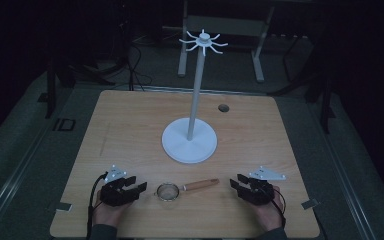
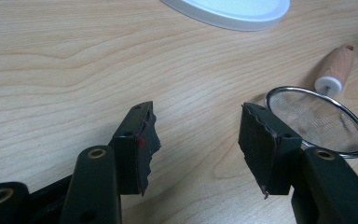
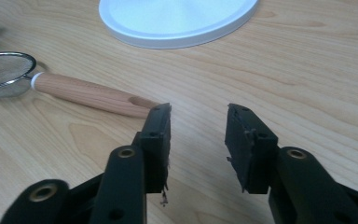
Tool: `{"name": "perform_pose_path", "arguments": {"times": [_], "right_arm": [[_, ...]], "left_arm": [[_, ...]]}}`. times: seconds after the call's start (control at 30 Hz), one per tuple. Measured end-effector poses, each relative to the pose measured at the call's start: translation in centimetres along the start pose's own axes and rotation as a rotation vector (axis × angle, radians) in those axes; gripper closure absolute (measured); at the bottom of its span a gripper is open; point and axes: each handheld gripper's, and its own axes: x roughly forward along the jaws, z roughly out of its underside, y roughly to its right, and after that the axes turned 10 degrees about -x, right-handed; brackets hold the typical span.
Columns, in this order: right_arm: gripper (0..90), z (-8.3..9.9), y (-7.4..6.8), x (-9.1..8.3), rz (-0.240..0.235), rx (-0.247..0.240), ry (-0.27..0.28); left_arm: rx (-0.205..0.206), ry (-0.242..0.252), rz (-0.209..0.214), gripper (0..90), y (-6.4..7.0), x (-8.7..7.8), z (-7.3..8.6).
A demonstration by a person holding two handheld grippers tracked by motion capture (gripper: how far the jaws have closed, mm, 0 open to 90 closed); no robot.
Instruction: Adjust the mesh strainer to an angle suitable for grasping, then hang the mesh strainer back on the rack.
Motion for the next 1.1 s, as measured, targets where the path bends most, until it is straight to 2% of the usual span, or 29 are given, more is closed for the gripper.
{"name": "perform_pose_path", "arguments": {"times": [0.13,0.27,0.37,0.63,1.1], "right_arm": [[54.3,0.1,0.2,-0.2,0.028,-0.02,0.01],[50.9,-0.1,0.2,-0.5,0.034,-0.036,0.018],[51.2,-0.2,0.2,-0.6,0.041,-0.033,0.014],[54.2,0.0,0.4,-0.4,0.056,-0.021,-0.003],[54.8,0.1,0.5,-0.3,0.047,-0.029,-0.012]], "left_arm": [[0.002,0.0,0.006,45.8,0.2,0.1,0.0],[0.009,0.005,0.013,45.8,0.4,0.1,-0.1],[0.01,0.007,0.031,45.8,0.6,0.1,-0.2],[0.03,0.018,0.042,45.8,1.3,-0.4,-0.9],[0.117,-0.014,0.071,47.5,3.4,-0.3,-3.1]]}}
